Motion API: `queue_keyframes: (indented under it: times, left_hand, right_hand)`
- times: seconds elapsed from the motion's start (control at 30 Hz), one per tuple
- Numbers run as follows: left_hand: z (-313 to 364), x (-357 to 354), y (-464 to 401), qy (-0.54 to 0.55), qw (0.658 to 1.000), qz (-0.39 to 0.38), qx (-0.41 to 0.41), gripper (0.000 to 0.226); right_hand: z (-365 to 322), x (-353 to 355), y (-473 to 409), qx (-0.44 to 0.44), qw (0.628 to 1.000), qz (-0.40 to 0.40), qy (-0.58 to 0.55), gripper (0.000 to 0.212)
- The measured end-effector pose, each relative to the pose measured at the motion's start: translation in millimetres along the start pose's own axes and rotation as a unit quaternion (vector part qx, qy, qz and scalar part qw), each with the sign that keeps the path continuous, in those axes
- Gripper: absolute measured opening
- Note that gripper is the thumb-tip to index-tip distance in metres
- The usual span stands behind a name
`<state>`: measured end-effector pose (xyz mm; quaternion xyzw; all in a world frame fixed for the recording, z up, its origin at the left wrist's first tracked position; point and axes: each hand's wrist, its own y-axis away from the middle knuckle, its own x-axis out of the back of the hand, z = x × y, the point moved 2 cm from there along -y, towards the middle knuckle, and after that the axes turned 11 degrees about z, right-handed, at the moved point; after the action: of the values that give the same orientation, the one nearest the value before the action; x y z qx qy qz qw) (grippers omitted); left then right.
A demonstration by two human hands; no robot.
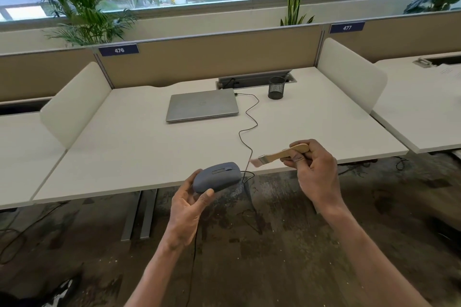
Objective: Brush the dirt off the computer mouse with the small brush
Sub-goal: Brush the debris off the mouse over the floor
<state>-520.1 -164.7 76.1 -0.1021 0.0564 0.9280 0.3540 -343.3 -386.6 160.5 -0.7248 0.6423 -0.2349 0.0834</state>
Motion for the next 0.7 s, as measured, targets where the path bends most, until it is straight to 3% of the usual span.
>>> queue_keyframes:
  times: [0.37, 0.7]
  left_hand:
    - [3, -54, 22, 0.010, 0.994, 0.091, -0.061, 0.082]
    - [-5, -142, 37, -0.001, 0.974, 0.191, -0.117, 0.069]
  right_hand:
    - [12, 42, -20, 0.013, 1.000, 0.020, -0.018, 0.015]
    - [17, 80, -62, 0.057, 0.998, 0.024, -0.023, 0.017]
